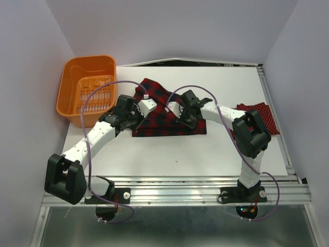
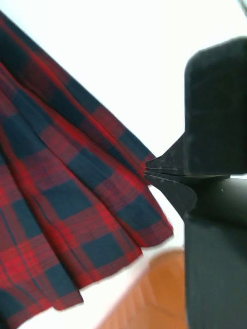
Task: Fold and stack the skirts
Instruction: Fold the skirt
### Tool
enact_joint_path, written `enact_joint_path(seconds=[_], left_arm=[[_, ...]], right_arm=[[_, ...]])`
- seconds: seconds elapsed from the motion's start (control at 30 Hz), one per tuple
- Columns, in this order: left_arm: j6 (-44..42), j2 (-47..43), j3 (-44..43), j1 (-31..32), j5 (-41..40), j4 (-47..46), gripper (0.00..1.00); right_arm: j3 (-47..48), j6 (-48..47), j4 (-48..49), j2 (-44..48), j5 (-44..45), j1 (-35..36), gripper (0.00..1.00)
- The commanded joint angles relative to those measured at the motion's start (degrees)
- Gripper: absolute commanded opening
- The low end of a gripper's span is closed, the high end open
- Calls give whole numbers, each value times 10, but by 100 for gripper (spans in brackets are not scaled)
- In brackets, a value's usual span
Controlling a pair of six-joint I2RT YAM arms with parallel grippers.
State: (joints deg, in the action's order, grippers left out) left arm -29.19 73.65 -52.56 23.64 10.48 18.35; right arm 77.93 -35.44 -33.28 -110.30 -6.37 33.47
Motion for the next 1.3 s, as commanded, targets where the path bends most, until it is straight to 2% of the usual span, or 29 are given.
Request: enact_joint_path(seconds=[0.0,0.1,0.33,0.6,0.67,0.7,0.73,0.8,0.9,1.0,1.03,1.07,1.17,1.27], left_arm=[[46,19,-18,-2,73,53,0],[95,50,-11,-2,110,39,0],[136,141,-50,-7,112,36,0],[178,216,-65,-43,34,29,0],[178,232,-69,-48,24,34,0],[178,236,-69,-49,19,36,0],[178,243,-72,-50,14,39,0],[178,247,-72,-51,9,41,0],[179,256,-76,-51,6,42,0],[174,244,-74,-52,23,43,0],[172,233,-72,-52,39,43,0],[171,224,-71,-51,52,42,0],[171,178,-64,-49,63,29,0],[165,149,-62,-36,31,15,0]], right_arm=[[22,13,-29,1,6,0,1],[24,13,-29,-4,8,0,1],[23,13,-28,-8,22,0,1],[15,7,-28,-6,31,0,2],[15,5,-28,-5,35,0,13],[16,5,-28,-7,36,0,22],[18,8,-29,-6,39,0,37],[18,8,-28,-4,43,0,40],[15,8,-27,3,49,0,35],[15,7,-27,9,46,0,17],[16,7,-26,8,44,0,7],[17,6,-26,7,43,0,3],[20,7,-28,4,37,0,1],[21,12,-31,1,26,0,1]])
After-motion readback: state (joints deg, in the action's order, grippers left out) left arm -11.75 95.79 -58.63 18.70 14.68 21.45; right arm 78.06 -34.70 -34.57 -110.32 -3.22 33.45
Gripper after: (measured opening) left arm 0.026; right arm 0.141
